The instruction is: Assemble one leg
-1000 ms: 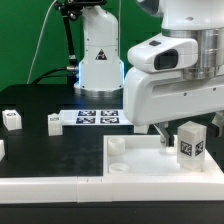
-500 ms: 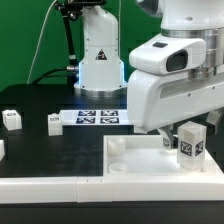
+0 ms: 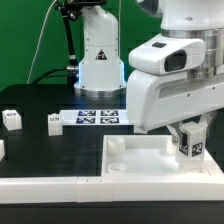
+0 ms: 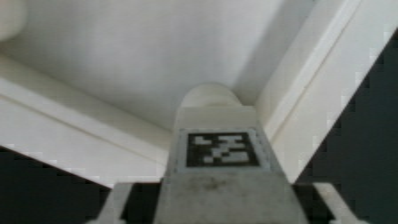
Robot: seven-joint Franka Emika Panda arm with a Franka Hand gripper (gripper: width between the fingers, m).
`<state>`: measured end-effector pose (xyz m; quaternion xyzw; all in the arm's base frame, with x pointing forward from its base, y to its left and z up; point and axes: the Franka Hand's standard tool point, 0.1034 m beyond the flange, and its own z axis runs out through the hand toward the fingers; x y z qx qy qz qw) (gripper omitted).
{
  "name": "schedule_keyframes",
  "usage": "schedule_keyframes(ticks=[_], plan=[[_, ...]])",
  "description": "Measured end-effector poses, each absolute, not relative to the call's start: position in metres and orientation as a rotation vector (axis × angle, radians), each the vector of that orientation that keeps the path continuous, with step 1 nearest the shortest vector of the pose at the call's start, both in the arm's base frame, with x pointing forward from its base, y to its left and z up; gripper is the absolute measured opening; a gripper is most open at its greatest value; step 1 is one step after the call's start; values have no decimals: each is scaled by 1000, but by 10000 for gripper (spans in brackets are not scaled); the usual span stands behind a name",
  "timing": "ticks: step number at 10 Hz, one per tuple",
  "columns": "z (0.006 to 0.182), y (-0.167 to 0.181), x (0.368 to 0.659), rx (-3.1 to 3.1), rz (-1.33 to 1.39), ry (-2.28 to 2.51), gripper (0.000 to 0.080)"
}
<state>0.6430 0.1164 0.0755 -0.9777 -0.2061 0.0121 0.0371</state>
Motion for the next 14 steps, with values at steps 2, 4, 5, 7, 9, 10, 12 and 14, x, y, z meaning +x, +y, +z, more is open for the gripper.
schedule_keyframes(ticks=[2,4,5,7,9,10,12,14], plan=[[75,117,643,-3054,25,-294,290],[75,117,643,-3073,32,54,290],[75,118,643,-3067,39,247,290],[74,118,641,-3004,24,673,290],[74,119,640,-2916,33,1006,290],[74,119,640,-2856,37,1168,290],[73,119,640,-2799,42,1301,290],[73,119,640,-2749,50,1397,290]])
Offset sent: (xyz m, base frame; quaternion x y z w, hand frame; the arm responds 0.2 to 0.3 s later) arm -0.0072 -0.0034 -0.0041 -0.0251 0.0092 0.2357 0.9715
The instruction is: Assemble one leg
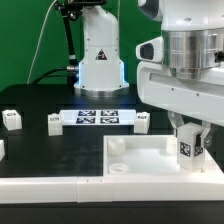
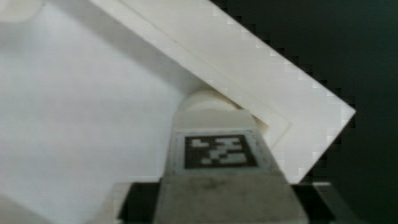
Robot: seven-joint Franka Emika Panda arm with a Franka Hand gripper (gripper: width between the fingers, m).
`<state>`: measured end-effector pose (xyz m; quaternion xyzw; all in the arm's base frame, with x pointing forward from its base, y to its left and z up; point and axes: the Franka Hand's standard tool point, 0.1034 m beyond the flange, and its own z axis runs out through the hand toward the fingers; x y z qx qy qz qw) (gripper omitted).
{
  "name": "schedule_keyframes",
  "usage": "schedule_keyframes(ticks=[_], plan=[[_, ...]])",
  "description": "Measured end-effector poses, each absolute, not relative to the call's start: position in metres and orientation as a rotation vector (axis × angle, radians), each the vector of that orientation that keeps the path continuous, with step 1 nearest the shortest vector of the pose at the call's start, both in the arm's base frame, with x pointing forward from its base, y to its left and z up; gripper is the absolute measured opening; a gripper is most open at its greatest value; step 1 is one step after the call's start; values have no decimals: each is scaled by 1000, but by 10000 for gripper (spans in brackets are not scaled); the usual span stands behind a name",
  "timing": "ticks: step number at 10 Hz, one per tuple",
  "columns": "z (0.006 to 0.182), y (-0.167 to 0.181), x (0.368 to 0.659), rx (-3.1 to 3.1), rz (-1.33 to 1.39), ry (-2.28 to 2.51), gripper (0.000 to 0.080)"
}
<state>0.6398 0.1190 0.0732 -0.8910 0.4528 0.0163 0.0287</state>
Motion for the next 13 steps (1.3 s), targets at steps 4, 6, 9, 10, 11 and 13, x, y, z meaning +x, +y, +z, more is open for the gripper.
schedule_keyframes(ticks=[4,6,9,10,11,13], plan=[[73,125,639,-2920,39,976,634],[73,128,638,-2998,31,686,647],[73,135,637,-3089,10,220,649],[74,133,638,-3097,3,50,649],[75,131,640,-3095,-7,-163,649],[75,124,641,-3069,0,-485,649]])
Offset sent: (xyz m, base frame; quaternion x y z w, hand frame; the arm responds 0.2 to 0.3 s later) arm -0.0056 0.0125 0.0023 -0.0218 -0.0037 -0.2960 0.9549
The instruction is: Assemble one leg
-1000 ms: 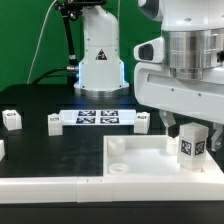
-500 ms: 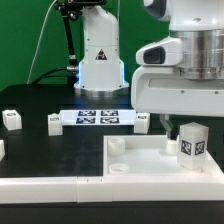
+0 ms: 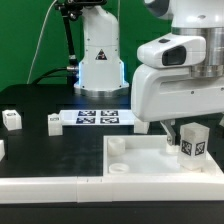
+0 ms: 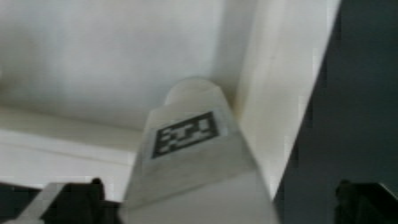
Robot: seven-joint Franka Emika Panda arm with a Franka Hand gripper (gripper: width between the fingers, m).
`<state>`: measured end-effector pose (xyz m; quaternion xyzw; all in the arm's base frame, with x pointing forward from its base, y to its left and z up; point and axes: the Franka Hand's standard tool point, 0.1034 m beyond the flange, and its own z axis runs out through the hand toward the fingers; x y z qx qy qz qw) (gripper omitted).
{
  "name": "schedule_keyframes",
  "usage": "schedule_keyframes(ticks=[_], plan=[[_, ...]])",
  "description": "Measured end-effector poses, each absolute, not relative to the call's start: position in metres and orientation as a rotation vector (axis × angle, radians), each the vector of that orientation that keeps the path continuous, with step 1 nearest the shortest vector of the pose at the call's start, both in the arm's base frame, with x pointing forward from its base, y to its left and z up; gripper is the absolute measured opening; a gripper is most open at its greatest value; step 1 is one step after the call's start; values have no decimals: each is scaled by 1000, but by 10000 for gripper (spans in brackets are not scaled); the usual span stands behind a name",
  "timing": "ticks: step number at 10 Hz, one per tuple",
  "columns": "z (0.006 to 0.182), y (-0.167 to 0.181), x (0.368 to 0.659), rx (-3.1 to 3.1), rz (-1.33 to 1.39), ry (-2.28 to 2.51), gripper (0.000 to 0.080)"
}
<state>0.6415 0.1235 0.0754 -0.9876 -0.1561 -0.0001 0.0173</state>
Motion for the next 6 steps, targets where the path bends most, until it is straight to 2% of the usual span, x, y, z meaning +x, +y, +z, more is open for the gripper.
schedule_keyframes(ticks=[2,4,5,6], plan=[[75,121,642,-3016,-6,-751,649],[75,121,642,-3009,-6,-780,622],[75,121,642,-3009,-6,-780,441],[75,121,642,-3009,-6,-780,441]])
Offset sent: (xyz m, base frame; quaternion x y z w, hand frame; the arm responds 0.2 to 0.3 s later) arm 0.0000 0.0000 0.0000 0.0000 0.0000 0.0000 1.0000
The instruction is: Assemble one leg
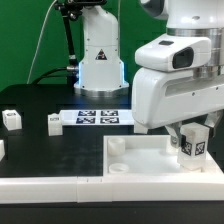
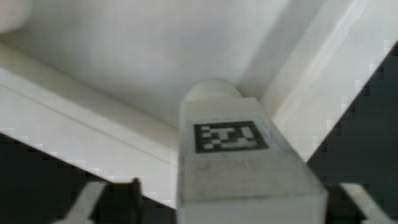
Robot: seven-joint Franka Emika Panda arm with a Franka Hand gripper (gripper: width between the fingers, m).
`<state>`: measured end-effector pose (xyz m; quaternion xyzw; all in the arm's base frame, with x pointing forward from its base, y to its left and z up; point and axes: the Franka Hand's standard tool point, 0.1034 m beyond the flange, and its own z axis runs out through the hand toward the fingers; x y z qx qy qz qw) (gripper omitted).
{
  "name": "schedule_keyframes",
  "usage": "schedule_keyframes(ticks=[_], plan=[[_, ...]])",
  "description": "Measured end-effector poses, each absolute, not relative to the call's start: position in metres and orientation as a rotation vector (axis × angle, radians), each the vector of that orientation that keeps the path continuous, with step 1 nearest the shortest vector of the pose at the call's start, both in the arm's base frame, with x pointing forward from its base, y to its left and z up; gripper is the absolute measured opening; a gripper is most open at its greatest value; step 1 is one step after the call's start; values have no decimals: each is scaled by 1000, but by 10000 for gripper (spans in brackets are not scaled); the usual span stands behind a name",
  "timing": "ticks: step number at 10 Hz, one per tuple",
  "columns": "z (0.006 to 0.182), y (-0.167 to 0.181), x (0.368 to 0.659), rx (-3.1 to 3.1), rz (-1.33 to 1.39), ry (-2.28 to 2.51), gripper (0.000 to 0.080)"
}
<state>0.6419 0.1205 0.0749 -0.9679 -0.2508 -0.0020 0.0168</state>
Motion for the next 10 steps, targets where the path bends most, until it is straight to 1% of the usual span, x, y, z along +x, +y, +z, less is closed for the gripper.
schedule_keyframes(ticks=[1,4,10], plan=[[75,121,642,-3009,-6,-780,291],[74,121,642,-3025,-4,-695,291],[73,119,642,-3056,3,465,291]])
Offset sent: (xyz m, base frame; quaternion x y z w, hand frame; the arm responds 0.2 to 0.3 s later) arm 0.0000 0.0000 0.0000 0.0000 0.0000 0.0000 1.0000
